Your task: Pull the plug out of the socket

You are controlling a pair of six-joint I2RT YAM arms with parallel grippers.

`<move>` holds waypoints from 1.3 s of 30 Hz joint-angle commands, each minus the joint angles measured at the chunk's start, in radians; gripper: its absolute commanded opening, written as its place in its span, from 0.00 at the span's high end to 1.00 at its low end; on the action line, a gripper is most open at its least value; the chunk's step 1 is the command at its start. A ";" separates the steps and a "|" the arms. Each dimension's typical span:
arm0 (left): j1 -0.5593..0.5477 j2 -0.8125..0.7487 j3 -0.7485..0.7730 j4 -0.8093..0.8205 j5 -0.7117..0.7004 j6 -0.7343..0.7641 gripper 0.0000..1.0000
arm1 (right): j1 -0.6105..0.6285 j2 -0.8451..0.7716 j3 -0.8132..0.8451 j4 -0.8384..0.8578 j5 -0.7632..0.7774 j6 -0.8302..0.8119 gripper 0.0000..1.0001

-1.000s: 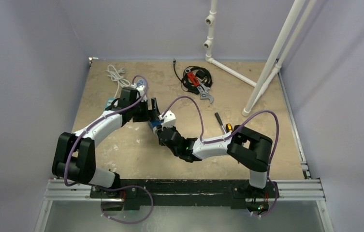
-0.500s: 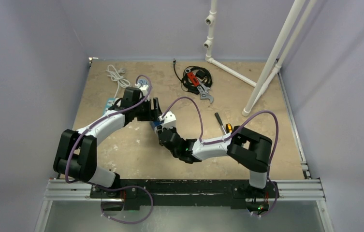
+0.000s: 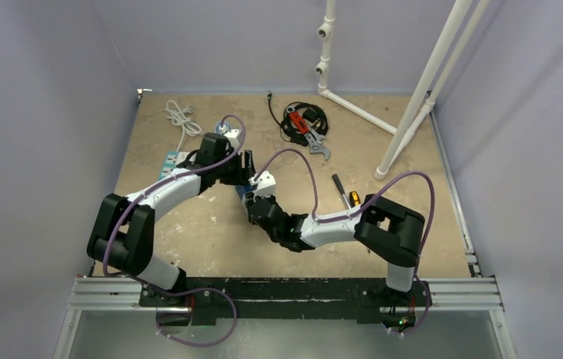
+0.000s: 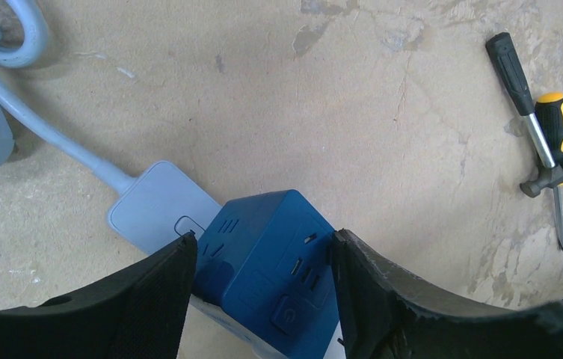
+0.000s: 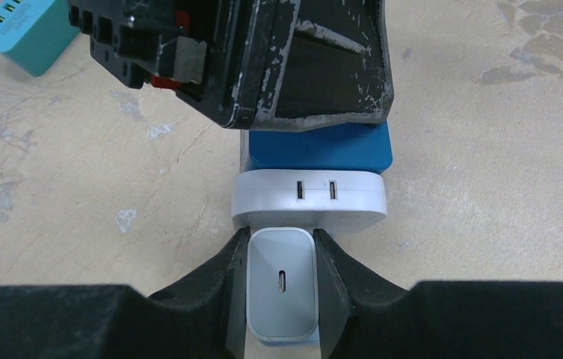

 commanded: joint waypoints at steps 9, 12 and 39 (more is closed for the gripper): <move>-0.040 0.054 -0.028 -0.142 -0.037 0.022 0.43 | -0.139 -0.104 -0.086 0.091 -0.181 0.022 1.00; -0.042 0.054 -0.028 -0.144 -0.041 0.023 0.44 | -0.146 -0.105 -0.087 0.091 -0.187 0.026 1.00; -0.039 -0.192 -0.052 -0.044 -0.028 -0.040 0.15 | -0.056 -0.066 -0.011 -0.025 0.117 0.059 1.00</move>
